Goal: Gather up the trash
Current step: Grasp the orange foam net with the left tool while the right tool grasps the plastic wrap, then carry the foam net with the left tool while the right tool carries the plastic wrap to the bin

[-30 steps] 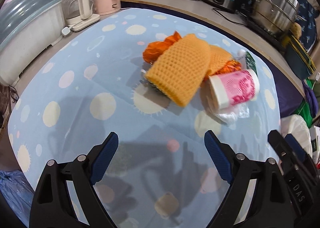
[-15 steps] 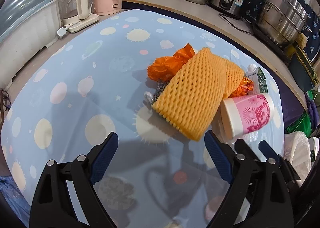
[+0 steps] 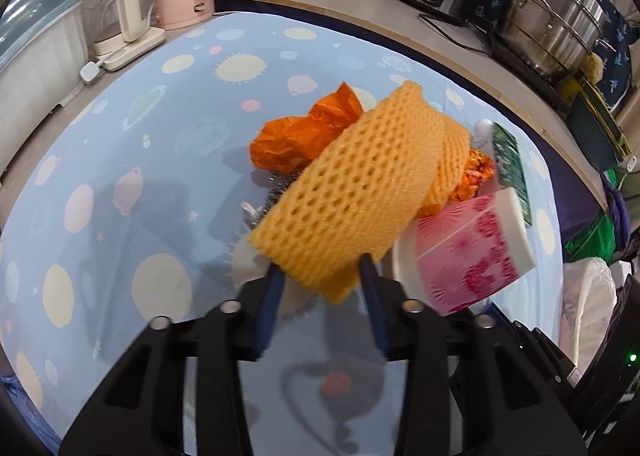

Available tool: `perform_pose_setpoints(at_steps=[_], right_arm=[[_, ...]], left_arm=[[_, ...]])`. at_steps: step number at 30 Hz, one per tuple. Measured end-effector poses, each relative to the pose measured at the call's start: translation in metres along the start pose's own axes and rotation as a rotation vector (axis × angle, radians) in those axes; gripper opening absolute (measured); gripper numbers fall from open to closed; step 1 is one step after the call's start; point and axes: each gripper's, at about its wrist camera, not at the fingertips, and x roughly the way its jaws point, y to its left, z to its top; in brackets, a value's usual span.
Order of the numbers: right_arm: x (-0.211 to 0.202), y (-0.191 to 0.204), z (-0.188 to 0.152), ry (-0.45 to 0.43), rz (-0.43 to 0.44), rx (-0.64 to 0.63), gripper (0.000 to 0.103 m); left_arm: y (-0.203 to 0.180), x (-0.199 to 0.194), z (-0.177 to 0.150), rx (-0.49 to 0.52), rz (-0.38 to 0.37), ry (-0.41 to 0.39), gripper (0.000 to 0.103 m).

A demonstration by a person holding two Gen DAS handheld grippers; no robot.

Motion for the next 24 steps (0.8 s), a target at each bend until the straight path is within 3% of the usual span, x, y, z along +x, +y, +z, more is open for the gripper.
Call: perform_pose_setpoints(at_steps=[2, 5, 24], right_arm=[[-0.006, -0.003, -0.002, -0.005, 0.003, 0.006, 0.023], [-0.019, -0.007, -0.005, -0.024, 0.004, 0.009, 0.022], [-0.122, -0.027, -0.026, -0.181, 0.025, 0.036, 0.021]], left_arm=[[-0.002, -0.003, -0.002, 0.004, 0.000, -0.005, 0.021], [-0.006, -0.011, -0.005, 0.009, -0.002, -0.012, 0.013], [-0.039, -0.093, -0.048, 0.070, -0.017, -0.098, 0.011]])
